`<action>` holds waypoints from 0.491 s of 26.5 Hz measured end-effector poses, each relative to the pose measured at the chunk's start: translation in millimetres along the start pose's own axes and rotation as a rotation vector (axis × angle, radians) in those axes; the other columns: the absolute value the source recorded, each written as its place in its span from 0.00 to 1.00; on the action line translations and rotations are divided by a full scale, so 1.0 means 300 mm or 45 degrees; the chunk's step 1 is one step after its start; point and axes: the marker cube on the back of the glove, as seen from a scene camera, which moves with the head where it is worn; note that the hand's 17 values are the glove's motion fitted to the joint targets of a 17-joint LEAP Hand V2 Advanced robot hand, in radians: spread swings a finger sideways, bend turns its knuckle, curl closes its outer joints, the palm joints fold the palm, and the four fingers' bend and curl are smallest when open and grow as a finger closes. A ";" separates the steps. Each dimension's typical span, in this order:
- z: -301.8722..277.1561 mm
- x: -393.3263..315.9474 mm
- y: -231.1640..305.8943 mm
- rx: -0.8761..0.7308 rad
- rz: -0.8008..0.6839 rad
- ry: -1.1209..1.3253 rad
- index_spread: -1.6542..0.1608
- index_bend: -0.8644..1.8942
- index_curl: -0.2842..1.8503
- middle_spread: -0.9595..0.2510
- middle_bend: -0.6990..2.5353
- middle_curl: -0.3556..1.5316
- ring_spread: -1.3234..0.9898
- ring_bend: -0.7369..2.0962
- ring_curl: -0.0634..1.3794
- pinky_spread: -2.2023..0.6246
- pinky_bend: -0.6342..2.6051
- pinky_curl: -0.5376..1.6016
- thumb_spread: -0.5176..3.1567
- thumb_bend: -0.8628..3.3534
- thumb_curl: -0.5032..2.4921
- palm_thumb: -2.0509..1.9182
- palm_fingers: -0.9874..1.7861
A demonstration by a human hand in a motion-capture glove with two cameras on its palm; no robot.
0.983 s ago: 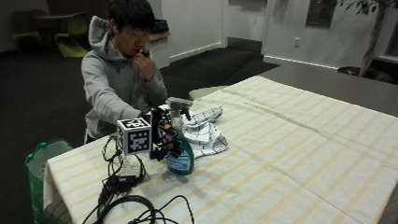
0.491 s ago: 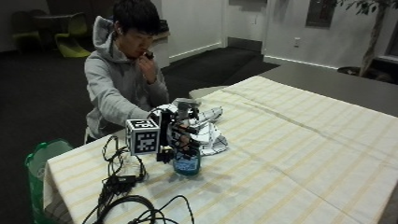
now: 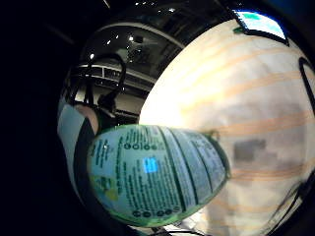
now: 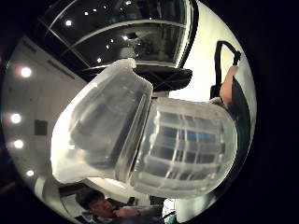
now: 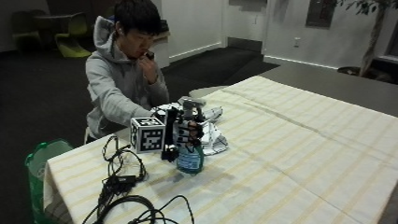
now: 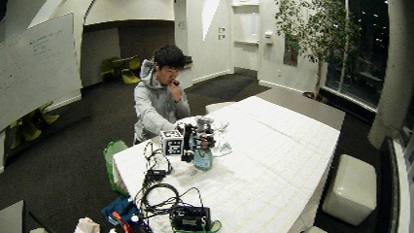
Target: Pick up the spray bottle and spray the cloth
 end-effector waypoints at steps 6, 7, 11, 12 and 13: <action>0.019 0.020 0.015 -0.016 -0.043 -0.026 0.78 0.43 0.32 0.72 0.40 0.44 0.52 0.48 0.33 0.75 0.28 0.40 0.32 0.21 0.33 0.76 0.86; 0.019 0.019 0.010 -0.021 -0.049 -0.016 0.79 0.44 0.32 0.72 0.40 0.44 0.51 0.48 0.33 0.74 0.29 0.40 0.31 0.20 0.33 0.76 0.87; 0.024 -0.001 0.012 -0.156 -0.070 0.073 0.80 0.46 0.34 0.71 0.40 0.45 0.51 0.49 0.34 0.72 0.29 0.41 0.27 0.20 0.35 0.76 0.87; 0.029 -0.010 0.023 -0.213 -0.080 0.111 0.80 0.46 0.34 0.71 0.41 0.45 0.51 0.49 0.34 0.72 0.29 0.41 0.27 0.20 0.35 0.76 0.87; 0.033 -0.021 0.035 -0.272 -0.092 0.158 0.80 0.46 0.34 0.71 0.41 0.46 0.51 0.49 0.35 0.71 0.29 0.41 0.26 0.20 0.35 0.76 0.87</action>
